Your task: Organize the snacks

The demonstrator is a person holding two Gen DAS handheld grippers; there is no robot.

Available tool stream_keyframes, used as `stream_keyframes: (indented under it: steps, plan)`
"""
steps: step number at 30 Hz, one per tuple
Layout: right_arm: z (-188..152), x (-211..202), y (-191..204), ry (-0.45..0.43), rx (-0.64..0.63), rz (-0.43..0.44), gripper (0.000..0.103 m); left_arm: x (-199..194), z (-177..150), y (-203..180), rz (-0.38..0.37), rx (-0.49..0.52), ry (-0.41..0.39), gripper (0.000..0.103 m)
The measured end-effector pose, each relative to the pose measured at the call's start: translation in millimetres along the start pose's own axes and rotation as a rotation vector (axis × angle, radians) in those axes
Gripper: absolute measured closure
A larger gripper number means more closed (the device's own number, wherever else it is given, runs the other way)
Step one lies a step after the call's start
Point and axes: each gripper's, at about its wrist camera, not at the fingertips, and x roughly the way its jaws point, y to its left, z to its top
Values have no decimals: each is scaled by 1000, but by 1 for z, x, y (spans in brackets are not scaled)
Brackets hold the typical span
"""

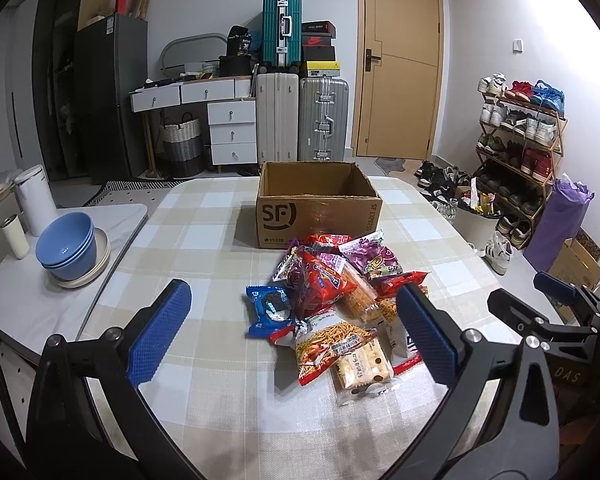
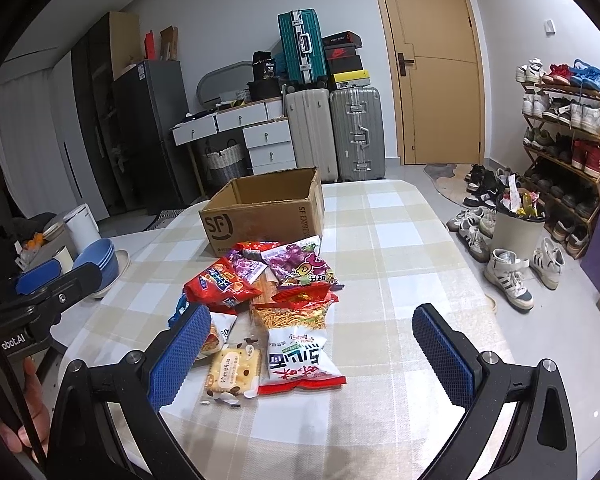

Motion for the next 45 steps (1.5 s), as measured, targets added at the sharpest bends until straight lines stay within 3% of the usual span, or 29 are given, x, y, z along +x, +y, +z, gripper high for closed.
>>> stream_keyframes:
  steps: [19,36,45]
  plan:
    - [-1,3,0,13,13,16,0,7,0,2,11,-1,15,1]
    - [-1,17,2,4,3,61,0,35,-3,-2,2,16,18,1]
    - [-9,45,-4,75,16,62,0,68,-13,3,19,12,66,1]
